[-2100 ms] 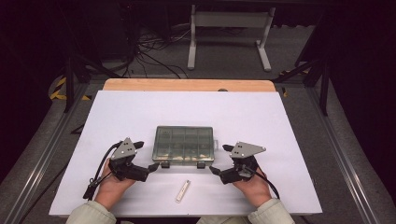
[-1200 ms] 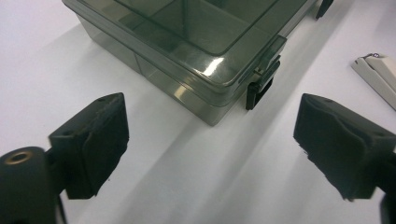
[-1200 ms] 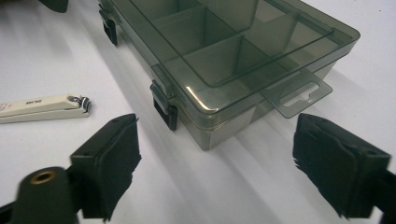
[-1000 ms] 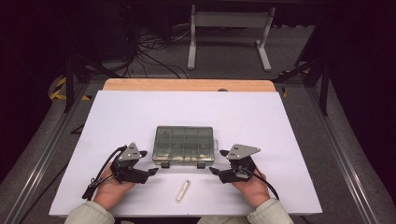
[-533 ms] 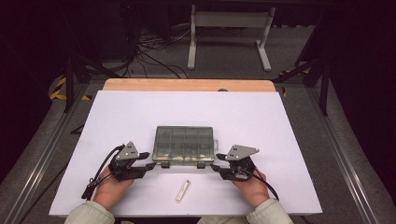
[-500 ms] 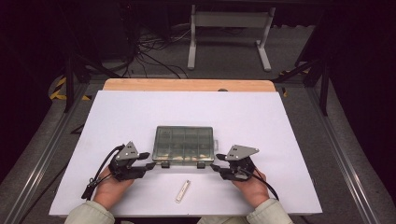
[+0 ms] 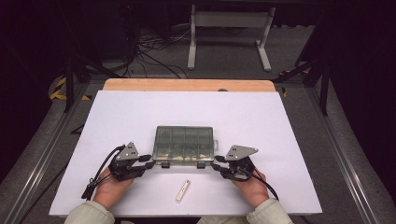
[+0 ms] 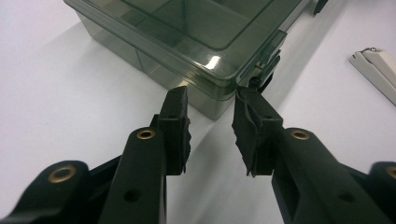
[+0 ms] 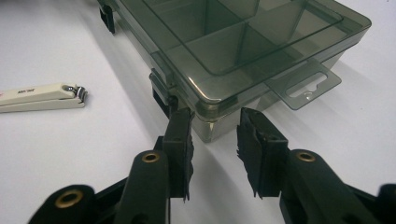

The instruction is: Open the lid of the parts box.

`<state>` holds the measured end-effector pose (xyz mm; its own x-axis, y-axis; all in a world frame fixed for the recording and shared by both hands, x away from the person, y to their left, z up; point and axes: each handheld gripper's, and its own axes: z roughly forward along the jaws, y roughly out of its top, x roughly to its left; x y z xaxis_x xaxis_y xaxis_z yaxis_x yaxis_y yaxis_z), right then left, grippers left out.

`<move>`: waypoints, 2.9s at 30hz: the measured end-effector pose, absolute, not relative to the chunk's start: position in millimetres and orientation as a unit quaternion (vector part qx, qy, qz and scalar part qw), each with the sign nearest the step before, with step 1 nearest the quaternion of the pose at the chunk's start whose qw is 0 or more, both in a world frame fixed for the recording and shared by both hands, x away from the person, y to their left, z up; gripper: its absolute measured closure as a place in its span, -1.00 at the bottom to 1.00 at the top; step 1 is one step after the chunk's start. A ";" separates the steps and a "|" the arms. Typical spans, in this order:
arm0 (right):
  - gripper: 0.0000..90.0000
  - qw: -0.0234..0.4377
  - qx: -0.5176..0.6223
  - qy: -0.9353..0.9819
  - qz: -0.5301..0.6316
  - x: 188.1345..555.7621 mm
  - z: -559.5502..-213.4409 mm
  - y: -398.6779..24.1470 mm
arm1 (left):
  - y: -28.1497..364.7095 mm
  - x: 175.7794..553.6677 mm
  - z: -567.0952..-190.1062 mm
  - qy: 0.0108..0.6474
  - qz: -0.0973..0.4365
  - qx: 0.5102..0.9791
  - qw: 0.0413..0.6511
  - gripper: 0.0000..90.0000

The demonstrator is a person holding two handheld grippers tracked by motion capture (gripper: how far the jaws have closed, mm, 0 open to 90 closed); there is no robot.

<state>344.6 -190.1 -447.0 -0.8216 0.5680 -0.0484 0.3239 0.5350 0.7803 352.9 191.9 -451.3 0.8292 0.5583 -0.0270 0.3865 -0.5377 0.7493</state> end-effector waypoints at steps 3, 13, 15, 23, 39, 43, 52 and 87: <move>0.48 0.148 0.258 0.863 0.408 344.7 -447.1 -190.1 | 191.2 352.4 -451.4 0.269 0.105 0.871 0.398 0.56; 0.55 0.149 0.257 0.864 0.407 344.7 -447.6 -189.6 | 191.0 352.2 -451.3 0.266 0.104 0.871 0.399 0.59; 0.56 0.149 0.257 0.864 0.406 344.4 -447.5 -189.4 | 191.2 352.4 -451.3 0.267 0.105 0.871 0.399 0.59; 0.56 0.149 0.258 0.864 0.407 344.4 -447.4 -189.4 | 191.4 352.7 -451.1 0.266 0.106 0.871 0.400 0.59; 0.75 0.149 0.256 0.859 0.418 343.0 -445.3 -191.6 | 192.6 351.6 -448.9 0.265 0.103 0.868 0.407 0.70; 0.90 0.153 0.245 0.852 0.436 340.0 -439.0 -194.2 | 195.7 349.5 -443.6 0.258 0.111 0.861 0.423 0.85; 0.94 0.161 0.245 0.835 0.465 339.1 -433.7 -196.1 | 199.3 350.4 -439.5 0.280 0.108 0.833 0.465 0.99; 0.11 0.172 0.266 0.824 0.470 342.9 -426.9 -191.2 | 202.0 352.0 -437.6 0.291 0.112 0.788 0.531 0.99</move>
<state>342.9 -191.2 -426.9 -0.8001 0.5990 -0.0331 0.2764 0.4170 0.8659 352.0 202.0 -437.6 0.8057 0.5774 -0.1321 0.3394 -0.2674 0.9018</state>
